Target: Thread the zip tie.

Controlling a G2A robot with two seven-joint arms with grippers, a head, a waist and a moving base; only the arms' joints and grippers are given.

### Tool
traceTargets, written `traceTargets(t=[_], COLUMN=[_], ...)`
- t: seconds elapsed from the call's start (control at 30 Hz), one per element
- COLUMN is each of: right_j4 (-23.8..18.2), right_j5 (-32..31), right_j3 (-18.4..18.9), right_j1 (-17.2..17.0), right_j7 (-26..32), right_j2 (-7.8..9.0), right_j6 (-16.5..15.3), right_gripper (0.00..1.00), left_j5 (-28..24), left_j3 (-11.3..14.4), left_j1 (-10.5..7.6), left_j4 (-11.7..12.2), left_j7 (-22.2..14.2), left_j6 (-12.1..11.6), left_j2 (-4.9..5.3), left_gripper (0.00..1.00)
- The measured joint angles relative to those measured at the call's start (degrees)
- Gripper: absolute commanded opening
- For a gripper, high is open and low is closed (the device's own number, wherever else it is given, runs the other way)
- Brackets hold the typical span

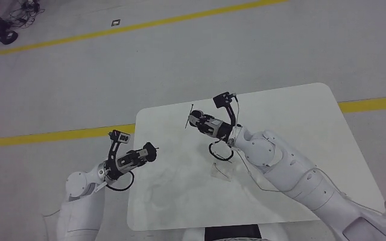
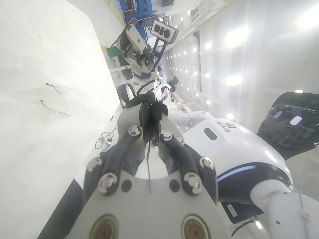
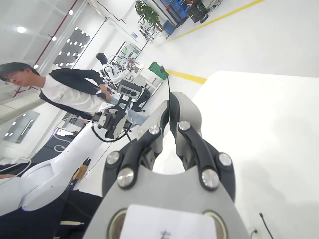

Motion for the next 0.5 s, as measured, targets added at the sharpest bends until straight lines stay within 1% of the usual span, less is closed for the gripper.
traceTargets(t=[0.07, 0.17, 0.2, 0.3, 0.4, 0.5], right_j4=[-1.6, -4.9, -6.0, -7.7, -7.7, -7.0], right_j5=[-1.9, -4.0, -4.6, -5.3, -6.0, -6.0], right_j3=[0.6, 1.2, 1.4, 1.4, 0.9, 1.0], right_j1=[-2.0, -6.0, -7.4, -9.7, -10.2, -9.6], right_j7=[-2.6, -6.7, -8.0, -10.2, -10.9, -11.4], right_j2=[0.16, 0.38, 0.43, 0.4, 0.19, -0.05], right_j6=[1.5, 4.0, 4.6, 5.3, 4.4, 2.8], right_gripper=[0.0, 0.0, 0.0, 0.0, 0.0, 0.0], left_j5=[0.6, 3.4, 4.5, 6.3, 7.5, 8.1], left_j3=[0.2, -0.1, 0.1, 1.1, 2.7, 3.9], left_j1=[0.42, 0.89, 1.11, 1.39, 0.94, 0.09], left_j4=[-0.3, -1.2, -1.6, -2.3, -2.4, -2.3], left_j7=[2.5, 6.5, 7.9, 11.2, 13.6, 16.2], left_j6=[-0.1, -0.1, -0.1, -0.1, -0.1, -0.1], left_j2=[-0.18, -0.78, -1.16, -2.29, -3.58, -4.93], left_gripper=[0.0, 0.0, 0.0, 0.0, 0.0, 0.0])
